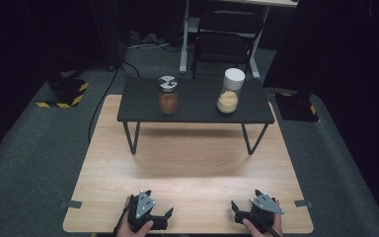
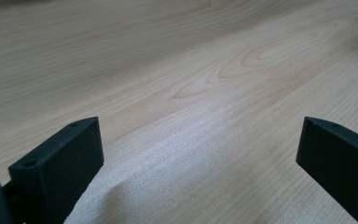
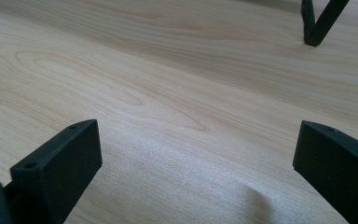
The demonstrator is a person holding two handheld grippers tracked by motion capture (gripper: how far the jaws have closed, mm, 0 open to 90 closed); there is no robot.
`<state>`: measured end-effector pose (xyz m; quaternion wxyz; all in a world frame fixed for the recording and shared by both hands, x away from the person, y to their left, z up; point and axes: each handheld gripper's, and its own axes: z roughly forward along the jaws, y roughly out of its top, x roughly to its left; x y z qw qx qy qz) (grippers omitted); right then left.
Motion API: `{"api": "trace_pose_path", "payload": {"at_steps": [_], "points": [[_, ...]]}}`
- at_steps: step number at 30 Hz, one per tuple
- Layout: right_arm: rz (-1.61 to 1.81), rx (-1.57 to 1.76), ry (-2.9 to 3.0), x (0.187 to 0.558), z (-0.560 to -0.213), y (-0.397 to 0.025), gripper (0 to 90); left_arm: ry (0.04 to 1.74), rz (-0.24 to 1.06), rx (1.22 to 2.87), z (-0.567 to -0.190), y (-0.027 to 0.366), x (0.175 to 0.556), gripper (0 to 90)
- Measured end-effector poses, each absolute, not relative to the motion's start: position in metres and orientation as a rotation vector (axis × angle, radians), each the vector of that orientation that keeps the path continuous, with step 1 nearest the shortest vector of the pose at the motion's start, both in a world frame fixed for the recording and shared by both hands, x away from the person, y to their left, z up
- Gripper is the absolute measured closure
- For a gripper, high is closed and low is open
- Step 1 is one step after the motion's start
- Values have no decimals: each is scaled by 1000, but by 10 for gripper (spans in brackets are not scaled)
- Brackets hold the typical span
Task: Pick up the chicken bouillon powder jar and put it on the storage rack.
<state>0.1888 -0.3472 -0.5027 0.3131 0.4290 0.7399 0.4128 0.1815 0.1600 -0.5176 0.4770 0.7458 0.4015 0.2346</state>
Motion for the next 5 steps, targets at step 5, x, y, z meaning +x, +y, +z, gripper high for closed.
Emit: {"api": "trace_pose_path", "payload": {"at_steps": [5], "points": [[1113, 1144, 1967, 192, -501, -349, 6, 989, 578, 1804, -517, 163, 181, 9]]}}
